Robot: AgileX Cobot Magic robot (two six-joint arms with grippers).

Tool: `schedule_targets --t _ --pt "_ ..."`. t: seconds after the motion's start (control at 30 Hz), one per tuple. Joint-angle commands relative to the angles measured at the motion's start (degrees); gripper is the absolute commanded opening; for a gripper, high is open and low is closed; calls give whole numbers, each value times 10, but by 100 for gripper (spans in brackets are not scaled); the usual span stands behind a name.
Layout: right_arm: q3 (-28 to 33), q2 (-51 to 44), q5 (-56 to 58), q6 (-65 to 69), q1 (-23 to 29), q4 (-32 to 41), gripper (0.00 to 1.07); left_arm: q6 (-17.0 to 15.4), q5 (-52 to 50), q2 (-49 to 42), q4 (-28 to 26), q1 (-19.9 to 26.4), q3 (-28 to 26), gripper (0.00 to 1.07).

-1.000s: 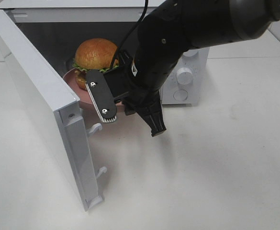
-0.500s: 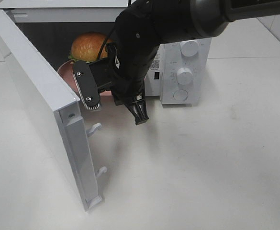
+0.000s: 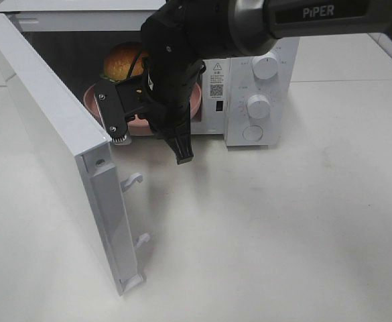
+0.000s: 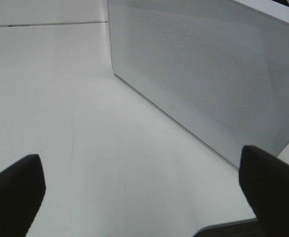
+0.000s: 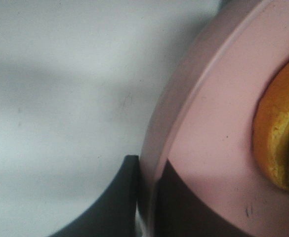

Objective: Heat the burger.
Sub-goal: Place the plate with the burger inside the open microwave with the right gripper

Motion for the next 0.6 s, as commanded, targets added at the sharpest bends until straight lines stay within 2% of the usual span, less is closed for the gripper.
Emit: schedule_targets --t 0.03,0.6 --pt "-40 13 -15 9 -3 -21 0 0 -8 -10 -5 2 2 100" --pt "-156 92 -19 11 -5 -25 0 0 -8 -10 -5 2 2 100"
